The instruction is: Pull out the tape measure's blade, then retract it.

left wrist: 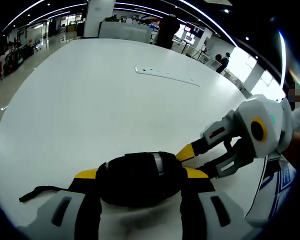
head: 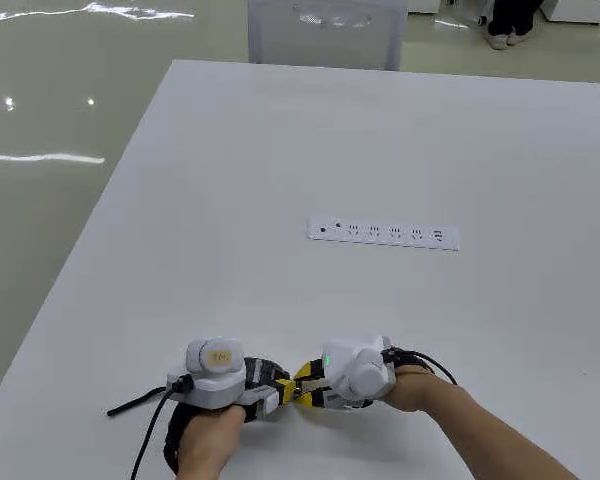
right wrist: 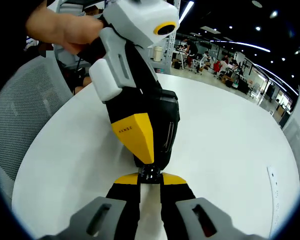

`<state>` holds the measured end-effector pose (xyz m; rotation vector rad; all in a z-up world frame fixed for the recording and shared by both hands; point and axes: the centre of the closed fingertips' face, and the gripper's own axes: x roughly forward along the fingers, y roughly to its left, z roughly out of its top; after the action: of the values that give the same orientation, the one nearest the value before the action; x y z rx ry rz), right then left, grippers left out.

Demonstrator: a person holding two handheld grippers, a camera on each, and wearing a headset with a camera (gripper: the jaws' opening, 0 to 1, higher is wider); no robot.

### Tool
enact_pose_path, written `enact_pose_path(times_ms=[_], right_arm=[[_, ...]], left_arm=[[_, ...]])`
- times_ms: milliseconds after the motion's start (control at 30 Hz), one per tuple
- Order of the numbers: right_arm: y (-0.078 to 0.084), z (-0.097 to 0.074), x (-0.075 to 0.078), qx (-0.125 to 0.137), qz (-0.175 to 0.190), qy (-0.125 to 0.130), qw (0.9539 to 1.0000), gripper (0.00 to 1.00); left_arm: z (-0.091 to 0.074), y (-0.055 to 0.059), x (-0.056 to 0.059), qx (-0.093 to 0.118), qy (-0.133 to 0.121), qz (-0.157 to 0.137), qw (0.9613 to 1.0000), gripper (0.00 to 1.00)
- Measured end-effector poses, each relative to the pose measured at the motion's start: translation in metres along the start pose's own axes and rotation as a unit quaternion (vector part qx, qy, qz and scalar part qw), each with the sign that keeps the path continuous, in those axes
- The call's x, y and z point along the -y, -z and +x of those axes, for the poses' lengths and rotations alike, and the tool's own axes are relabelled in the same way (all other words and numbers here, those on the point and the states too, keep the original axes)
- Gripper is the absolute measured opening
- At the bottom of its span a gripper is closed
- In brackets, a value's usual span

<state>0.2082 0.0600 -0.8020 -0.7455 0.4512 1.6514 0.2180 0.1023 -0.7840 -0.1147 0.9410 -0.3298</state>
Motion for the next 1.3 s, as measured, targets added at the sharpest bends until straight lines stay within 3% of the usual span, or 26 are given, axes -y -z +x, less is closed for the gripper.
enact_pose_path(times_ms=[367,500,567,733,1033,1233,1300], right_arm=[[-0.003,0.0012,-0.0014,0.011,-0.013,0.0,0.9999,0.14],[-0.0045,0.0025,-0.0021,0.014,-0.016,-0.001,0.9998,0.14],[-0.0049,0.0026,-0.0032,0.019,-0.021,-0.002,0.9996,0.14],[-0.0069,0.0025,-0.0039,0.025,-0.027,-0.006,0.9993,0.14],[-0.0056,0.0034,-0.0039,0.022,-0.024,-0.006,0.9994,0.14],[-0.0031,0.0043,-0.0013,0.017,-0.009,-0.002,0.9998,0.15],[-0.0028,0.0042,-0.001,0.018,-0.007,-0.001,0.9998,0.15]], left_arm=[[-0.0005,0.0,0.0038,-0.001,0.005,-0.002,1.0,0.6],[0.0003,-0.0012,-0.0012,-0.003,0.007,-0.003,1.0,0.6],[0.0,0.0006,0.0038,-0.004,0.01,-0.002,0.9999,0.6],[0.0009,-0.0005,-0.0018,-0.006,0.017,-0.002,0.9998,0.6],[-0.0009,-0.0002,0.0031,-0.007,0.018,0.002,0.9998,0.61],[0.0008,-0.0016,-0.0039,-0.005,0.016,-0.008,0.9998,0.6],[0.0008,0.0007,-0.0001,-0.005,0.019,-0.01,0.9998,0.6]])
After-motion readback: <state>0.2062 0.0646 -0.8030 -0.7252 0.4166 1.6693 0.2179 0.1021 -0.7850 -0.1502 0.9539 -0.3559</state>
